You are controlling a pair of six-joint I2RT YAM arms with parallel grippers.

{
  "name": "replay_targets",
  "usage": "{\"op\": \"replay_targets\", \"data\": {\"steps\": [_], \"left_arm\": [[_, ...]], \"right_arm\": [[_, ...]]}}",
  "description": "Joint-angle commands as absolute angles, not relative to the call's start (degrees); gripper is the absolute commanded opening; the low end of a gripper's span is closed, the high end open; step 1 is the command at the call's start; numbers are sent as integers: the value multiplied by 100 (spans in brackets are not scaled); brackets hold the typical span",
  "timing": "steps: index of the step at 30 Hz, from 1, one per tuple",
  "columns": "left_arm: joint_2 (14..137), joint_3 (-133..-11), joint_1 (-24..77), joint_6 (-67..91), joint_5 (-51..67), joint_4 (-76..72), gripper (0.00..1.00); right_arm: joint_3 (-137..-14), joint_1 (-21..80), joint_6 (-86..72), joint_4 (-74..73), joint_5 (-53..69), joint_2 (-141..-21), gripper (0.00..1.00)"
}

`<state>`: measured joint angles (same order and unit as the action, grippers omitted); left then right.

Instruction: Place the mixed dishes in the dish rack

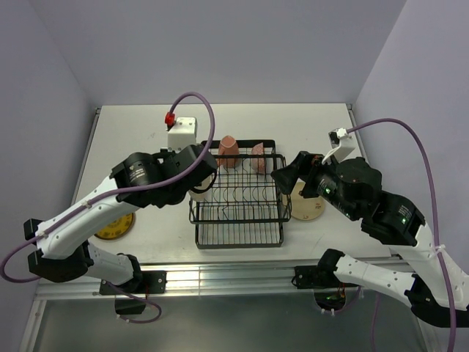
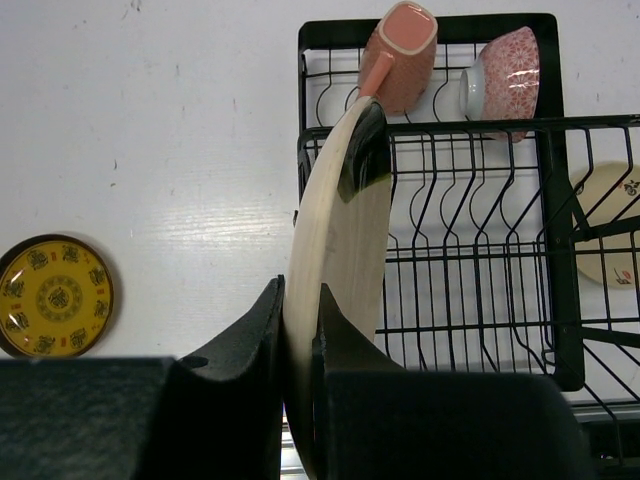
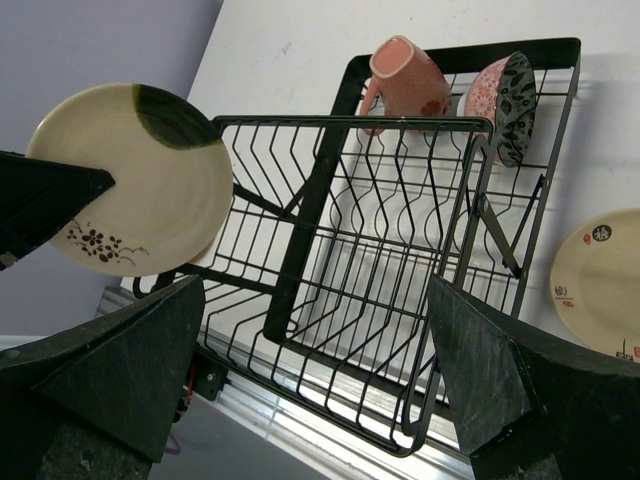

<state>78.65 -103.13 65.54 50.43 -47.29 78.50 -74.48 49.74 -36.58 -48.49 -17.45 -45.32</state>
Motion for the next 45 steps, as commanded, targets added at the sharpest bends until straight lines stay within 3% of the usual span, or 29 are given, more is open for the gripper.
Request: {"op": "replay_targets", "data": {"steps": [1,21,24,28,32,43,45], "left_arm": [[7936,-10301,6513,5168,-4685,7875,0],[8332,-10239,6416,5458,-4307,7875,0],[8358,-10160,6416,5546,-4254,7875,9],[8420,-10151,6416,5616,-4201,7875,13],[8508,-10204,6425,5581,-4192,7866,22],[8719,-10520,6504,5511,-4210,7875,26],[8719,-10503,6504,5511,-4210,7875,34]], "right_arm": [[-7400,4904,-3691,-4632,-1793,-4447,100],[-7102,4808,-3700,-4562,-1732,-4298,100],[-7067,4790,-3709,-4553,-1731,-4280,100],[-7022,4755,-3700,-4518,-1696,-4280,100],[-6996,4737,-3700,-4491,-1652,-4289,100],[-6899,4676,-3691,-4439,-1582,-4289,100],[-6926,4667,-3683,-4447,-1564,-4280,100]]}}
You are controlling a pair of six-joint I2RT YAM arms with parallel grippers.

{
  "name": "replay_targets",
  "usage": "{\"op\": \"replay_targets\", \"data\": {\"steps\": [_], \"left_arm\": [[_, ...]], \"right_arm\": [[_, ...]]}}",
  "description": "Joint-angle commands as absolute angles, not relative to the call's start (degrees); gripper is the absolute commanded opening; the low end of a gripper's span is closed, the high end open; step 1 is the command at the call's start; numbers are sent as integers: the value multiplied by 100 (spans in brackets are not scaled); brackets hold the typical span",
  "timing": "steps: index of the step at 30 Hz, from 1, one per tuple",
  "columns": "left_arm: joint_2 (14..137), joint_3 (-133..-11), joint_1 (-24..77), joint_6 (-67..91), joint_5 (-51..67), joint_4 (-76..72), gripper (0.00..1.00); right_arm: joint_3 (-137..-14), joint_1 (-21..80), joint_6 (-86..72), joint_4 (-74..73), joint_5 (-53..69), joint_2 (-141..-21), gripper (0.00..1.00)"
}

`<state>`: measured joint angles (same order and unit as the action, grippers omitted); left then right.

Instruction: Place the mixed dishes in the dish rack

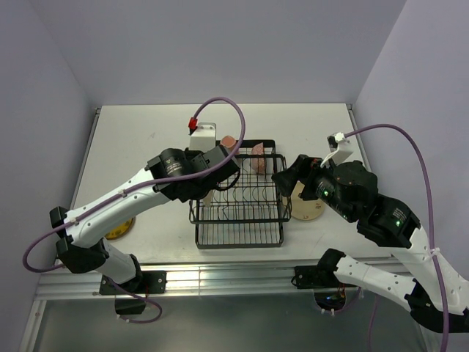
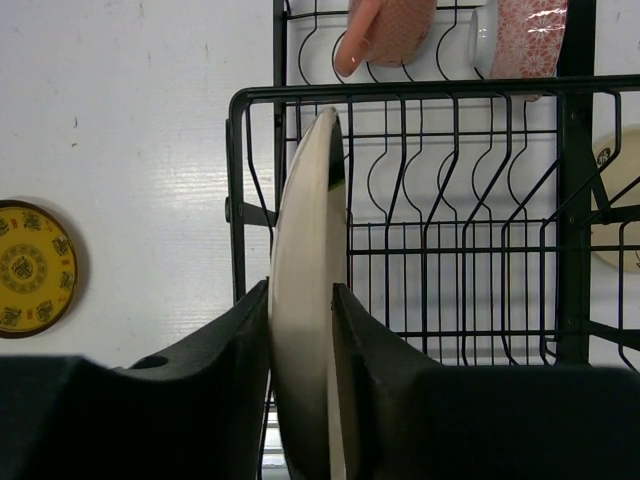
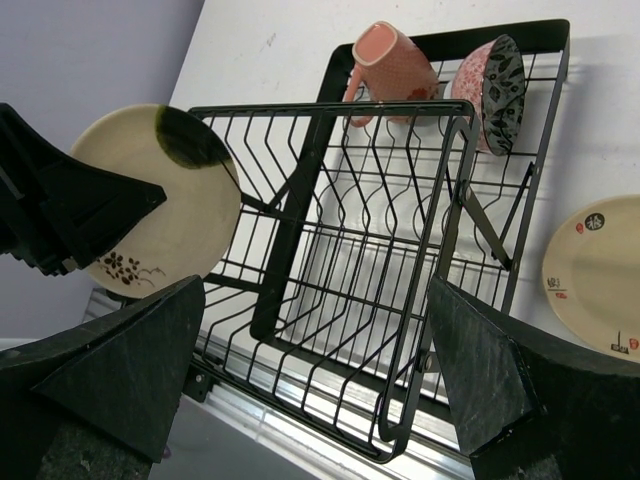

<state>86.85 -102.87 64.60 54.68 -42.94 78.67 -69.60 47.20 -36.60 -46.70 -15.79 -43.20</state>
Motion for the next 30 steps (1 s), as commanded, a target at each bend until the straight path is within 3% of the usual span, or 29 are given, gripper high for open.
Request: {"op": "replay_targets", "data": {"steps": [1,7,19,30], "left_arm": [[8727,-10494,6504,5519,-4210,7875,36],[8578,-10301,6574,5616,-4262,7875,48],[8016,-10398,6829,5625,-4649,7866,83],[6471,-9729,6452,6055,-5448,7866,95]], "right_arm": [[-6926,4658,-3674,-4456,-1564,-4272,100],[-6917,4649,-3656,-4456,-1564,-4254,100],[-6996,4606,-3630,-4456,-1512,-4324,100],[-7005,4562,-3568,-4456,-1494,-4368,100]]}}
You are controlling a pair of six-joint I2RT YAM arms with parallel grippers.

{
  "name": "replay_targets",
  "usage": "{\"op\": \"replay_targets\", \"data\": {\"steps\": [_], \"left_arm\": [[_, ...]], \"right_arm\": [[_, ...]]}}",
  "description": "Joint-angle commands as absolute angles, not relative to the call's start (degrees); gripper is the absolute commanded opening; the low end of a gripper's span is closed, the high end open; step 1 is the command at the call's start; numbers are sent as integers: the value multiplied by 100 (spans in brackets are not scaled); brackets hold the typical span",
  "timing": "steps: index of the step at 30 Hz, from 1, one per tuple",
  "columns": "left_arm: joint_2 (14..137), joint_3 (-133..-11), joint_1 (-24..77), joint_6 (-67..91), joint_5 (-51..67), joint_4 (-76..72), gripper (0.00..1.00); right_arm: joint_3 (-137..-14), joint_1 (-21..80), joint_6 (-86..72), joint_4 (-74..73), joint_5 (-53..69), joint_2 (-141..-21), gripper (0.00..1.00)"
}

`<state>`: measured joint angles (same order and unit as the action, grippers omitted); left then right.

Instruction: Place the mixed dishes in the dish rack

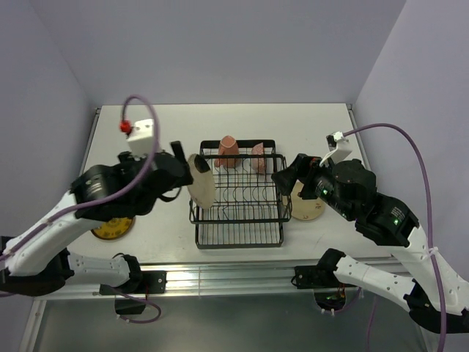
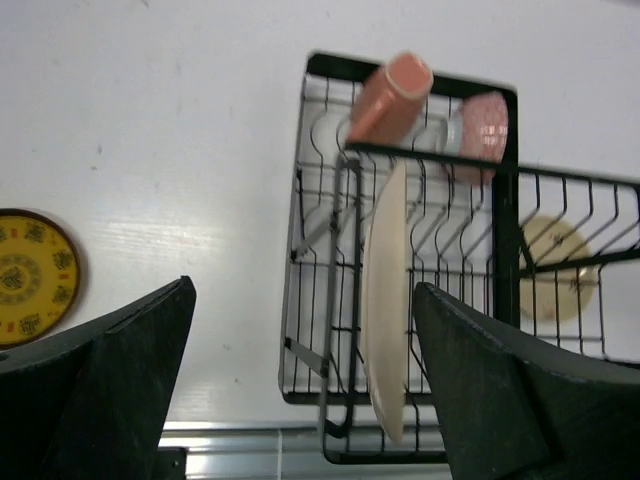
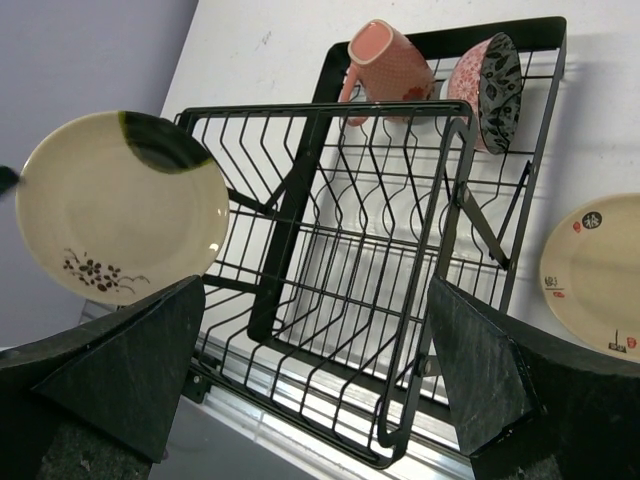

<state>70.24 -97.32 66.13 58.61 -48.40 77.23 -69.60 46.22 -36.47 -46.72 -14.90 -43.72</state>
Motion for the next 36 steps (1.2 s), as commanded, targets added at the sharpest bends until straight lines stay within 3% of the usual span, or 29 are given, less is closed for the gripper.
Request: {"op": "replay_targets", "data": {"steps": [1,6,10,15,21,27,31,36], "left_arm": [[6364,-9790,6425,6038,-5562,7840,98],[5994,-9949,5856,4153,-5539,6481,99],[6266,-10055,5546,3059,-3975,5424,99],[6346,-9546,5363,3656,-4149,5222,99],[6354,-9378,4878,3815,-3517,5229,99],[6451,-9378,4878,3814,-2805,5379,93],[6416,-9185,4878,3972,-2251,5449,84],[6109,-8623,4878,4201,-1846,5326,82]], "right_arm": [[-7005,4562,-3568,-4456,-1485,-4359,100],[-6979,4544,-3586,-4421,-1459,-4351,100],[-6961,4535,-3586,-4412,-1450,-4351,100],[-7013,4509,-3560,-4491,-1459,-4333,100],[-7040,4483,-3481,-4597,-1582,-4237,100],[-6917,4456,-3524,-4570,-1521,-4228,100],[-6891,4447,-3542,-4553,-1512,-4210,100],[-6847,4430,-3542,-4526,-1503,-4192,100]]}}
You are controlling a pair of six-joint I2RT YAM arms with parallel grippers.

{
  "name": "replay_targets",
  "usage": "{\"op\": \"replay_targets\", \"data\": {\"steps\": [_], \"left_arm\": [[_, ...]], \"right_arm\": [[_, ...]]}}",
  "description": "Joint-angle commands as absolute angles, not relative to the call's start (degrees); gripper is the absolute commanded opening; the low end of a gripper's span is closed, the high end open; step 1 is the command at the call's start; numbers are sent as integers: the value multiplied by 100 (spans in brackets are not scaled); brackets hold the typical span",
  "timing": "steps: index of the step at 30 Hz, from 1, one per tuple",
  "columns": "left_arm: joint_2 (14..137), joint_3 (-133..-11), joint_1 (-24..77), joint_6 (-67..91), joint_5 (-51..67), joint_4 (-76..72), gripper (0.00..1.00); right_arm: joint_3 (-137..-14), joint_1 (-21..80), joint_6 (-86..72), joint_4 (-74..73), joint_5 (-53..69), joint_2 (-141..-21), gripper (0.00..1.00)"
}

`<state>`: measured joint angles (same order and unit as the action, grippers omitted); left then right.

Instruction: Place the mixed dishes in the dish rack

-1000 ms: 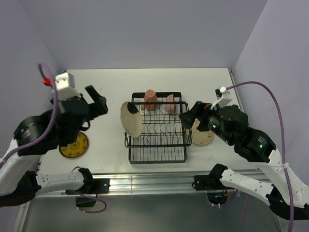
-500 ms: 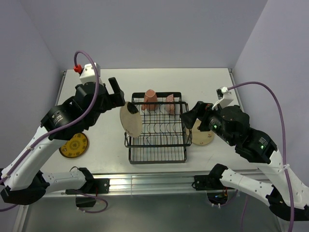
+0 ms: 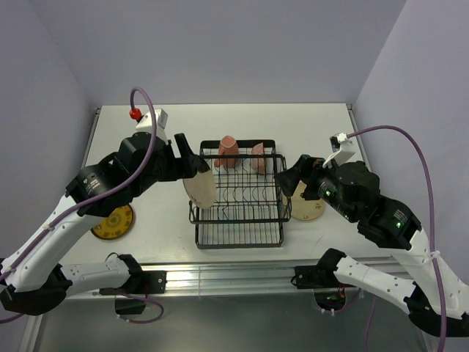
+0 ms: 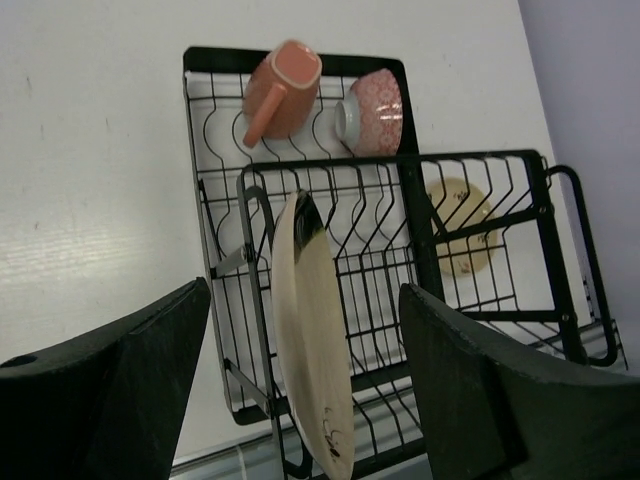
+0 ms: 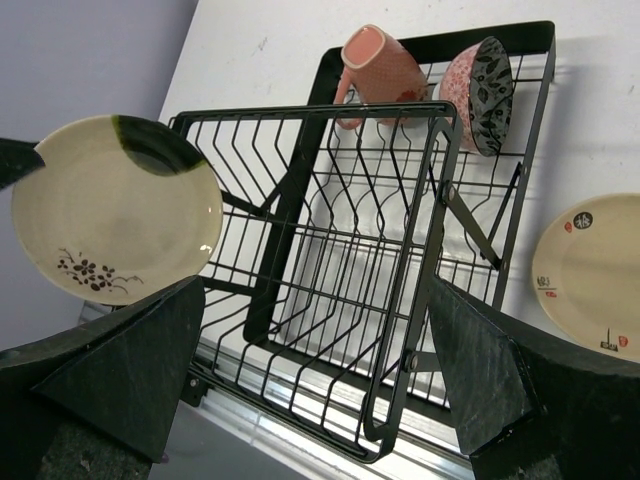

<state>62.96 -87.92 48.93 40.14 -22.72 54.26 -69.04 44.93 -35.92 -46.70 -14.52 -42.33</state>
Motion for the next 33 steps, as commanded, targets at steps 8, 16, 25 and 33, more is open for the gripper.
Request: {"op": "replay_targets", "data": {"steps": [8,16,25,33], "left_arm": [[5985,-8174,4878,4228,-1293,4931,77],[6003,-8007,4878,4289,-810,4501,75],[6214,-8279,5203,4315,-791,4395,71],[6416,-8437,5458,4298,-799,4271,72]], "right_arm": [[-6724,4421,-3595,-4430,-1433,-4175,100],[-6697,4403,-3577,-4412,-1415,-4184,100],[-6636,4377,-3568,-4342,-1380,-4245,100],[-6574,4351,-3577,-4307,-1336,-4245,100]]}}
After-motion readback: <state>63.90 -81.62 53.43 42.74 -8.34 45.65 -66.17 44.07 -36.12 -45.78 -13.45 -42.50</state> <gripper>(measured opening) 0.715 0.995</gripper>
